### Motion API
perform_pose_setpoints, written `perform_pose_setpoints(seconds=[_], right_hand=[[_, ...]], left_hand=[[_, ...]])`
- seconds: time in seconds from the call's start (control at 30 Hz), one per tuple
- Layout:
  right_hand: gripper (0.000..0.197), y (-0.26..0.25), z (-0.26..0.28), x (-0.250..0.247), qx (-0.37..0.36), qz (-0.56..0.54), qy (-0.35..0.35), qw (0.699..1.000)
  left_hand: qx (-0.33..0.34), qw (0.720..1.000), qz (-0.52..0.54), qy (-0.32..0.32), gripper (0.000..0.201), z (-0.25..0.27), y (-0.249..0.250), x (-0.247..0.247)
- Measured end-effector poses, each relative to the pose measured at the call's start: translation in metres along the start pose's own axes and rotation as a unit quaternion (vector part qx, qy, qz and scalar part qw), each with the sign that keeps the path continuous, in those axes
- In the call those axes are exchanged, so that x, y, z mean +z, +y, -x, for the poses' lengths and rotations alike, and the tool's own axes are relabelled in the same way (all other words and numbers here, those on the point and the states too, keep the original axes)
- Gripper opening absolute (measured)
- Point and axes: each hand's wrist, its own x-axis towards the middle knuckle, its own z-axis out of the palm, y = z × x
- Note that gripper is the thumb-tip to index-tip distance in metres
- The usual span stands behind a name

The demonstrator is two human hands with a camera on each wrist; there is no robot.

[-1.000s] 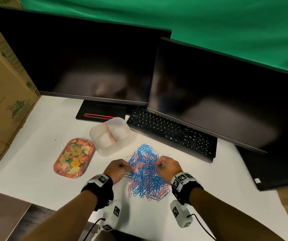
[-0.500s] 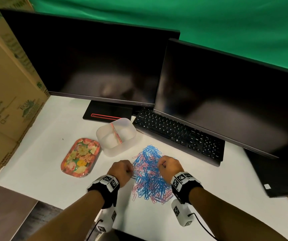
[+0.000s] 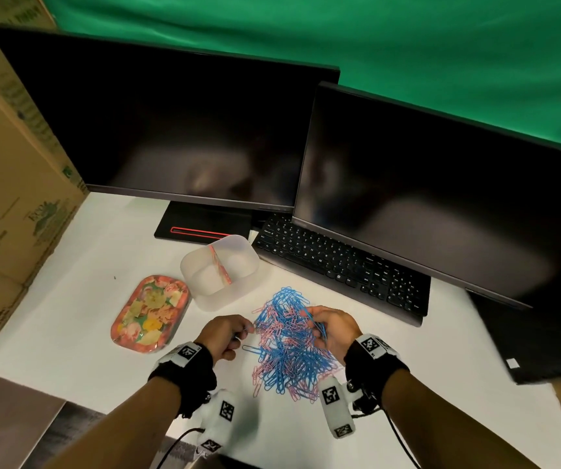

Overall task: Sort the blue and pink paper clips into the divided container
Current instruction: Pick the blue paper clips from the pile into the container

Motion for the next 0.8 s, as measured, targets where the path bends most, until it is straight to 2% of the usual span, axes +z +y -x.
perform_pose_setpoints(seconds=[0.1,0.2,0.27,0.33,0.43,0.47,0.5,0.53,0.6,0.63,0.7,0.8], right_hand=[[0.022,-0.001,0.005,0.003,0.043,-0.067,-0.054,0.995],[0.019,-0.005,0.009,0.001,0.068,-0.098,-0.081,0.990],[0.033,-0.005,0.007,-0.004,0.087,-0.091,-0.067,0.990],[0.041,-0.004,0.006,-0.009,0.098,-0.078,-0.042,0.991],[0.036,-0.002,0.009,-0.013,0.103,-0.037,-0.002,0.994],[0.032,-0.002,0.011,-0.014,0.102,-0.013,0.012,0.995],[0.029,-0.001,0.012,-0.014,0.100,0.014,0.023,0.995],[0.025,0.000,0.013,-0.014,0.097,0.043,0.033,0.994],[0.020,0.001,0.014,-0.013,0.087,0.087,0.042,0.991],[0.019,0.001,0.014,-0.012,0.083,0.097,0.041,0.991],[0.019,-0.001,0.014,-0.007,0.074,0.104,0.030,0.991],[0.020,-0.008,0.014,0.003,0.054,0.111,0.014,0.992]], left_hand=[[-0.034,0.996,0.078,-0.028,0.021,0.003,0.002,0.003],[-0.059,0.993,0.095,-0.041,0.038,0.002,0.002,0.002],[-0.059,0.996,0.071,-0.010,0.043,-0.001,0.000,0.003],[-0.055,0.998,0.038,0.017,0.039,-0.003,-0.002,0.004],[-0.038,0.999,-0.008,0.034,0.028,-0.006,-0.005,0.004],[-0.013,0.997,-0.055,0.045,0.025,-0.006,-0.007,0.004],[0.028,0.988,-0.137,0.061,0.021,-0.007,-0.010,0.004],[0.075,0.964,-0.245,0.072,0.015,-0.006,-0.014,0.003],[0.131,0.892,-0.428,0.059,0.004,-0.004,-0.020,0.003],[0.152,0.860,-0.486,0.046,0.008,-0.005,-0.024,0.003],[0.181,0.812,-0.554,0.037,0.010,-0.006,-0.027,0.005],[0.184,0.782,-0.594,0.031,0.014,-0.004,-0.023,0.008]])
